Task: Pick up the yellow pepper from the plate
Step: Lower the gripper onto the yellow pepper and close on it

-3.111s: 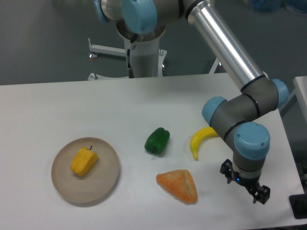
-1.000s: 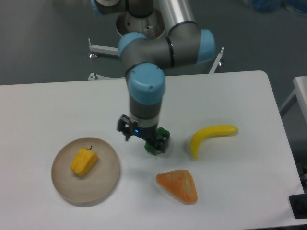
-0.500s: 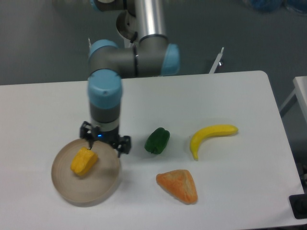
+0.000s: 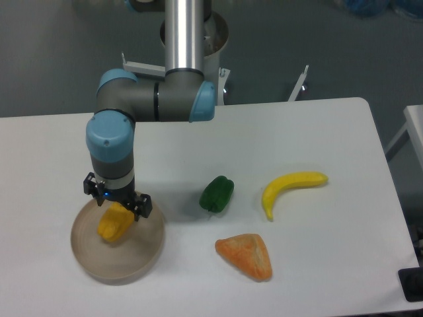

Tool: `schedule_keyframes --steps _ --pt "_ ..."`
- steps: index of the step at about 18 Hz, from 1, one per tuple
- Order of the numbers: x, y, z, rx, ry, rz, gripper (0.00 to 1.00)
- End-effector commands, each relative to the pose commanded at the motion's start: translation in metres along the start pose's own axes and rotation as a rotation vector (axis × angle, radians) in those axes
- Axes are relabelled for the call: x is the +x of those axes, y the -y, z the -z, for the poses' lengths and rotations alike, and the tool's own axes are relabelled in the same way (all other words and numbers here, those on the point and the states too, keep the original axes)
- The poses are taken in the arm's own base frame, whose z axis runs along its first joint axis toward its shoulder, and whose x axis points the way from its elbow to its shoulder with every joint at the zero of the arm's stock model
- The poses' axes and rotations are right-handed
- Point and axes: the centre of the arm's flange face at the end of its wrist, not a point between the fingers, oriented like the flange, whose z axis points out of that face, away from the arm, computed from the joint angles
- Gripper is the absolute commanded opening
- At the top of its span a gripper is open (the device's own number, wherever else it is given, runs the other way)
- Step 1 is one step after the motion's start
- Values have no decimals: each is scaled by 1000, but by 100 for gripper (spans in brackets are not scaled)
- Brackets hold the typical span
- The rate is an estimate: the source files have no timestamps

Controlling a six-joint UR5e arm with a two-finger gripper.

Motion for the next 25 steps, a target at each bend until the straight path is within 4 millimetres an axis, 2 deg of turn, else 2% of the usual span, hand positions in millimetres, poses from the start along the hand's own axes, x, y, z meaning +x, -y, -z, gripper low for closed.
schedule_keyframes --steps 3,6,14,15,17,18,20,25 --pt "7 -5 -14 -25 -9 -55 100" --pt "7 -4 -20 -32 -10 -59 100" --pt "12 -4 -27 -46 -3 -86 100" --pt "12 -4 -27 -46 -3 -86 96" --pt "11 -3 -25 -42 -2 -91 63" --pt "11 -3 -26 -43 -3 -103 53" --pt "12 -3 -26 -44 -4 -118 48" --pt "10 -1 -21 -35 0 -120 43"
